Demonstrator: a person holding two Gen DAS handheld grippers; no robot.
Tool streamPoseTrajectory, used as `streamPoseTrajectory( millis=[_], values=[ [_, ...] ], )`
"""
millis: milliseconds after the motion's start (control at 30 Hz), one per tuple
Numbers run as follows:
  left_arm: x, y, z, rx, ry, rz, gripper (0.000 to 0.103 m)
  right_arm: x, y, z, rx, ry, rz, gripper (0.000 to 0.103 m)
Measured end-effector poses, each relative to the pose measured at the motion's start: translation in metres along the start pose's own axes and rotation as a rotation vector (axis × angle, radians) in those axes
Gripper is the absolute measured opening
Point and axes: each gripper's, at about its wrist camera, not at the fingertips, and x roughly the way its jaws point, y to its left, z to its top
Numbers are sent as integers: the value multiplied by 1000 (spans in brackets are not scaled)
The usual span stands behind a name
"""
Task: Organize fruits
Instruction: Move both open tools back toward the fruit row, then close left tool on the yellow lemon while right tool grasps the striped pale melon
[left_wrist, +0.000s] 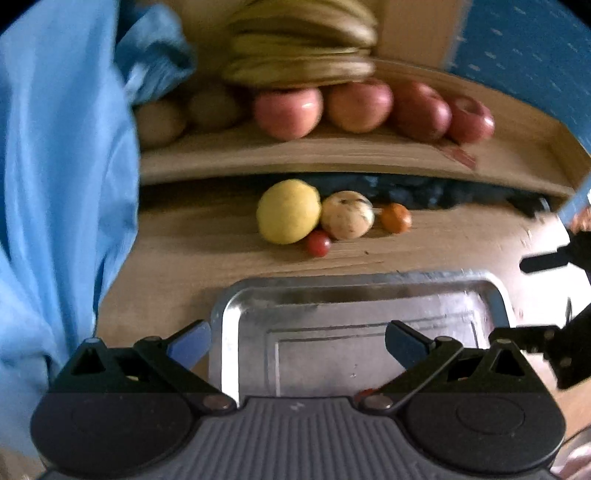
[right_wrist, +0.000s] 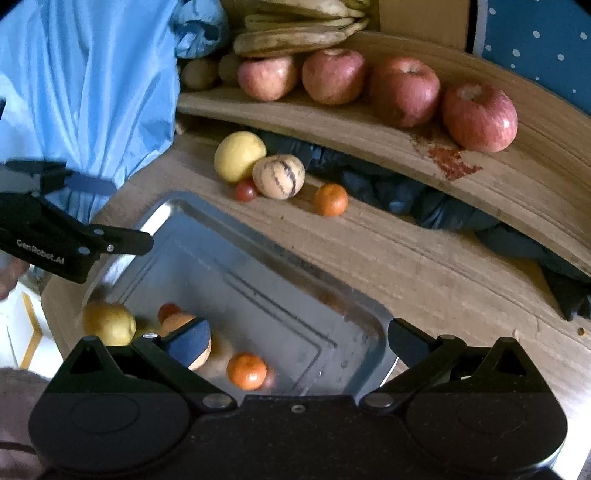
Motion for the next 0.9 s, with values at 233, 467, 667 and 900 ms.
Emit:
streamPoseTrajectory(
  millis=[233, 467, 667, 900],
  values=[
    [10, 12, 9, -95, 18, 48, 103, 3, 0, 13, 29, -61, 7, 102],
    [23, 22, 27, -72, 24, 63, 103, 14, 5, 22, 75, -75, -23, 102],
    [39, 29, 44, -52, 19, 26, 103, 26, 14, 28, 135, -80, -63, 102],
    [56, 38, 58, 2, 14, -23, 103, 41, 35, 38, 132, -81, -137, 101]
  ],
)
